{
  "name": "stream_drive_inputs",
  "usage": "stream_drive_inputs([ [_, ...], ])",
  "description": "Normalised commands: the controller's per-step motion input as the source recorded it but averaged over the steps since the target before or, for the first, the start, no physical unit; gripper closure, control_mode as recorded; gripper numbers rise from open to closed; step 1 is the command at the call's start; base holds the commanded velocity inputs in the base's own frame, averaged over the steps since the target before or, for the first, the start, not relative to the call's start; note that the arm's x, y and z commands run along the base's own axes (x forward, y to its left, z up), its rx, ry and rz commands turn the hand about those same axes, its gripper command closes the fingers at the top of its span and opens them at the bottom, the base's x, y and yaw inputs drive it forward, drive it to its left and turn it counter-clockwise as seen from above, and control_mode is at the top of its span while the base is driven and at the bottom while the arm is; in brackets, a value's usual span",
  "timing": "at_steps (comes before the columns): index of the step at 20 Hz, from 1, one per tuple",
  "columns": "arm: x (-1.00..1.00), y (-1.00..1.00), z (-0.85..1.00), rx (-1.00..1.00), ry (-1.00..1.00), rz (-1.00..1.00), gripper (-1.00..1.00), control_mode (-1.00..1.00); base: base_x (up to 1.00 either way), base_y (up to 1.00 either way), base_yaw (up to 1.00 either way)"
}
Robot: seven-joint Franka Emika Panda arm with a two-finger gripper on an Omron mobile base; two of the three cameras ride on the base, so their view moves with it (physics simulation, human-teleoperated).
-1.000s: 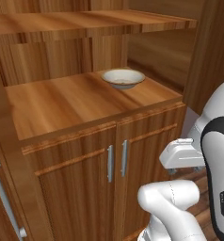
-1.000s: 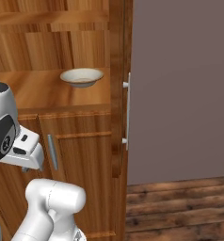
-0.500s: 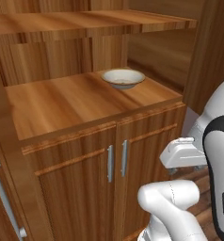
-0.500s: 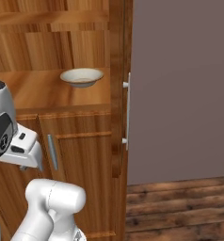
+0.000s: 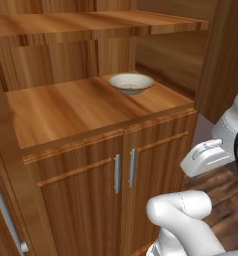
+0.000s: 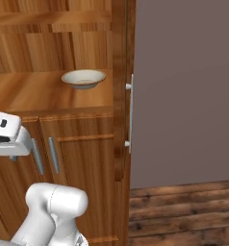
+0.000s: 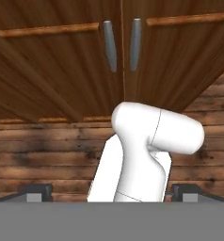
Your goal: Move the bowls from the cabinet to the plates on the dining table.
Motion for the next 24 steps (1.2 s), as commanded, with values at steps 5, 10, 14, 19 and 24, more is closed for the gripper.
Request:
stream_drive_inputs([
  [5, 0.35, 0.06, 0.07, 0.00, -0.16, 0.03, -1.00, -1.00, 0.00, 0.00, 0.00],
  [10, 0.53, 0.14, 0.07, 0.08, -0.25, -0.06, -1.00, -1.00, 0.00, 0.00, 0.00],
  [14, 0.16, 0.10, 0.26, 0.06, -0.25, -0.09, -1.00, -1.00, 0.00, 0.00, 0.00],
  [19, 0.00, 0.19, 0.30, 0.00, -0.09, -0.06, -1.00, -1.00, 0.00, 0.00, 0.00],
  [24, 0.03, 0.21, 0.33, -0.06, 0.01, -0.02, -1.00, -1.00, 0.00, 0.00, 0.00],
])
